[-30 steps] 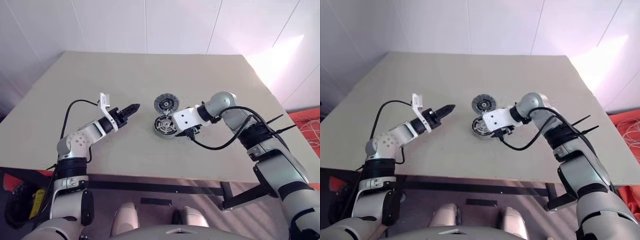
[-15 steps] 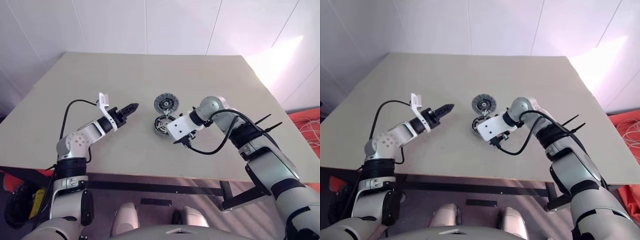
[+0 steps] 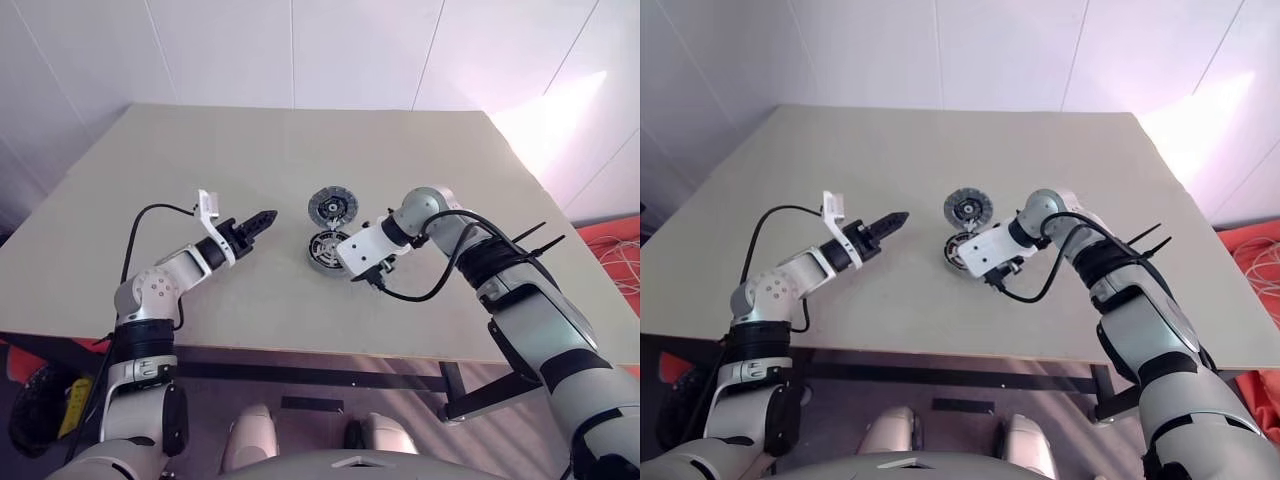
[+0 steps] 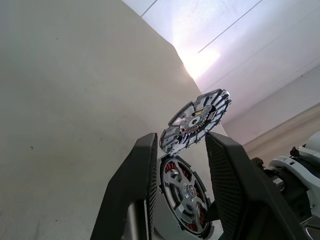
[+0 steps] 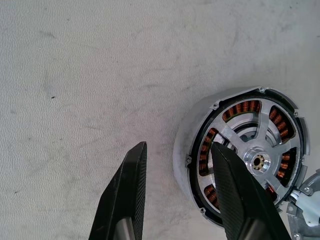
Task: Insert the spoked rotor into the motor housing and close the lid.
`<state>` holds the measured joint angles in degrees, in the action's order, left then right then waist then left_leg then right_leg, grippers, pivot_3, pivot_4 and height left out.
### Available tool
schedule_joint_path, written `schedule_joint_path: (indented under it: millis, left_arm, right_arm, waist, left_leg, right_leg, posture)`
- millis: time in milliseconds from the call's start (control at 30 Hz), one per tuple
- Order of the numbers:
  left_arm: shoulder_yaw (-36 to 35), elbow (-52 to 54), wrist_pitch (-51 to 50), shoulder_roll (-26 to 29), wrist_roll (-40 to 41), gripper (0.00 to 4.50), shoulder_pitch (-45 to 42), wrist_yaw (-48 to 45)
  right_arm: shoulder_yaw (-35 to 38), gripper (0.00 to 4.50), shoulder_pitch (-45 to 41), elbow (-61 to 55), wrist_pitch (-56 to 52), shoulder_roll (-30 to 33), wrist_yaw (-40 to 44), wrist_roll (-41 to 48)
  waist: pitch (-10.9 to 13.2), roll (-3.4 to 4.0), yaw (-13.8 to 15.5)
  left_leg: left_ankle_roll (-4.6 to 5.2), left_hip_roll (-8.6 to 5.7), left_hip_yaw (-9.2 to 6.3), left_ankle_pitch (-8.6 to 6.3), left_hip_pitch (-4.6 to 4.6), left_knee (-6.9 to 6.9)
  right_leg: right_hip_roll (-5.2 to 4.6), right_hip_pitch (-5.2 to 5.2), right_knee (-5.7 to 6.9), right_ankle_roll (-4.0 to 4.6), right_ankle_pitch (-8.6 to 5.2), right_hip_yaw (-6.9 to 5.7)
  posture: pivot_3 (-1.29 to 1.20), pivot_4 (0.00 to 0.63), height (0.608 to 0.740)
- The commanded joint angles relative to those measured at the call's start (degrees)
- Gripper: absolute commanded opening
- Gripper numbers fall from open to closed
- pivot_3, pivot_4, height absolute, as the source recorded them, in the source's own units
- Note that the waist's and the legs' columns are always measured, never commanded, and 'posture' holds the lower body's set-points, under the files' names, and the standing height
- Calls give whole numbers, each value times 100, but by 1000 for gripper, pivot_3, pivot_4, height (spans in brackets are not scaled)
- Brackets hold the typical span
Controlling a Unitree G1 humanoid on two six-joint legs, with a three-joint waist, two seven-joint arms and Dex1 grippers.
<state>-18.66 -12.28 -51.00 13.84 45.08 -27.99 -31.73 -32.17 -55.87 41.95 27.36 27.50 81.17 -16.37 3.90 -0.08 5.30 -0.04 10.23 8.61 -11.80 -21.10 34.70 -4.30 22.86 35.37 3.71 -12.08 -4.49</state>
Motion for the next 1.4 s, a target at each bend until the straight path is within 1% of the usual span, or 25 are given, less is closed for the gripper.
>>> schedule_joint_path:
  millis: [33, 100, 367, 567, 733, 833, 900, 967, 1000, 1133, 1167, 1400]
  left_arm:
    - [-68, 210, 122, 13, 99, 1618, -55, -12]
    - [-74, 230, 119, 0, 107, 1618, -38, -9]
    - [-61, 316, 82, -24, 142, 1618, 27, 26]
    - [-45, 320, 75, -14, 149, 1618, 35, 35]
    - [-34, 312, 72, -10, 163, 1618, 24, 39]
    - [-34, 316, 67, -10, 172, 1618, 30, 48]
    - [-33, 322, 62, -5, 178, 1618, 40, 53]
    - [-35, 320, 61, 2, 184, 1618, 45, 54]
    - [-37, 319, 60, 3, 188, 1618, 46, 56]
    - [-32, 305, 76, 13, 183, 1618, 44, 52]
    - [-33, 303, 82, 14, 182, 1618, 43, 54]
    - [-55, 278, 123, 15, 170, 1618, 42, 66]
  right_arm:
    - [41, 1350, -52, -127, 83, 59, 23, -15]
    - [34, 700, -37, -114, 88, 50, -3, -38]
    - [51, 700, -103, 49, 105, -15, -206, -117]
    - [103, 700, -180, 44, -36, -67, -165, -44]
    - [41, 700, -182, 150, 37, -71, -323, -213]
    - [29, 1321, -193, 184, 86, -71, -403, -283]
    - [38, 1918, -224, 228, 133, -85, -509, -340]
    - [96, 2572, -265, 294, 212, -149, -730, -379]
    - [121, 2980, -280, 322, 223, -180, -790, -379]
    - [86, 4344, -307, 427, 271, -211, -761, -388]
    - [72, 4464, -304, 448, 292, -207, -748, -396]
    - [72, 4464, -233, 329, 356, -159, -571, -334]
  waist:
    - [0, 0, 0]
    - [0, 0, 1]
    - [0, 0, -2]
    - [0, 0, -2]
    - [0, 0, -16]
    - [0, 0, -29]
    - [0, 0, -36]
    - [0, -1, -52]
    - [1, -1, -63]
    - [1, -1, -132]
    - [1, -1, -138]
    - [1, -1, -138]
  left_leg:
    - [0, 0, 0, 0, 0, 1]
    - [0, 0, 0, 0, 1, 2]
    - [-1, 2, -1, 0, 5, 10]
    - [-5, 3, 0, 2, 10, 13]
    - [-5, 4, 0, 2, 10, 13]
    - [-9, 5, 0, 4, 15, 13]
    - [-13, 5, -1, 7, 23, 13]
    - [-16, 5, -1, 9, 20, 13]
    - [-16, 6, -1, 9, 21, 13]
    - [-16, 7, -1, 9, 13, 13]
    - [-15, 7, -1, 8, 11, 13]
    - [-14, 7, -1, 8, 9, 13]
  right_leg:
    - [0, 0, 1, 0, 0, 0]
    - [0, -1, 2, 0, 0, 0]
    - [0, -2, 13, 2, 1, 1]
    - [0, -4, 17, 5, 3, 1]
    - [1, -4, 17, 6, 3, 1]
    - [1, -7, 18, 9, 5, 1]
    - [1, -12, 18, 11, 7, 1]
    - [1, -11, 18, 11, 7, 1]
    - [2, -12, 18, 12, 7, 1]
    - [3, -5, 18, 13, 8, 1]
    - [3, -2, 18, 13, 8, 0]
    - [3, -1, 17, 13, 8, 0]
  posture:
    - [0, 0, 740]
    - [0, 0, 740]
    - [0, 0, 740]
    - [0, 0, 740]
    - [0, 0, 740]
    - [0, 0, 740]
    - [0, 0, 740]
    - [0, 0, 740]
    - [0, 0, 740]
    - [0, 0, 740]
    - [0, 0, 740]
    - [0, 0, 740]
